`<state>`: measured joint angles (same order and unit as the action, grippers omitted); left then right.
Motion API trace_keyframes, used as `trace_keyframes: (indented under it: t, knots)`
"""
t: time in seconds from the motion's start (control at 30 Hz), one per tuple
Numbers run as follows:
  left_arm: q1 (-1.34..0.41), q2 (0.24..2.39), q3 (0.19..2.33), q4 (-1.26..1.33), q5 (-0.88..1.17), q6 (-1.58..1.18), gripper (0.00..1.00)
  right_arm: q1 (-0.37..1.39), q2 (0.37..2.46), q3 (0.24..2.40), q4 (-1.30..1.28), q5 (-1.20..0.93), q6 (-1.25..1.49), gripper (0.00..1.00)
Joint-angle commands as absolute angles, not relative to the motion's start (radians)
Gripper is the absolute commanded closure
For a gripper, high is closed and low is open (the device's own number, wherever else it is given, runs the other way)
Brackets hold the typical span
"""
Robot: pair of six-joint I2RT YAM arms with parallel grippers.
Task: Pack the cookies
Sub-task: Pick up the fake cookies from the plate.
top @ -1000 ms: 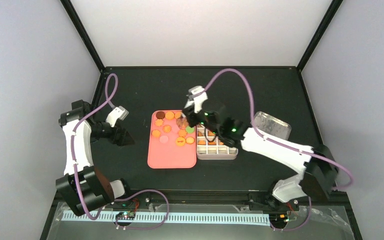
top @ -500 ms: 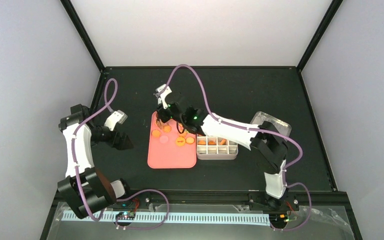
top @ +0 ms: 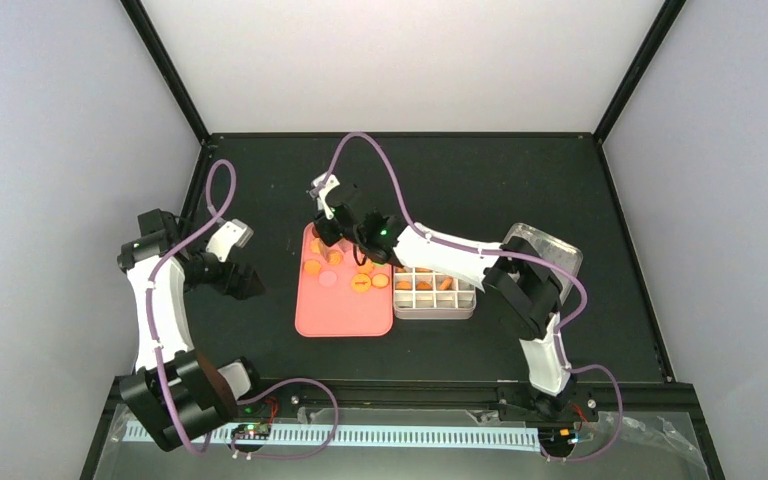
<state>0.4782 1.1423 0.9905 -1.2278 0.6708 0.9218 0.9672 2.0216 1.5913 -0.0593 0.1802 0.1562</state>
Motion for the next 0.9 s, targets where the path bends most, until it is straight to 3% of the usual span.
trace_keyframes:
  t: [0.0, 0.3, 0.57, 0.87]
  knots:
    - [0.486, 1.099, 0.986, -1.182, 0.661, 0.895, 0.01, 0.965, 2.028, 1.561, -0.036, 0.176, 0.152, 0.63]
    - [0.487, 1.088, 0.971, -1.188, 0.663, 0.893, 0.01, 0.975, 2.002, 1.478, -0.017, 0.104, 0.167, 0.62]
    - [0.487, 1.073, 0.972, -1.192, 0.669, 0.894, 0.01, 0.985, 1.959, 1.46, -0.03, 0.132, 0.162, 0.76]
    - [0.486, 1.083, 0.986, -1.189, 0.692, 0.883, 0.01, 0.985, 1.746, 1.399, -0.031, 0.182, 0.147, 0.78]
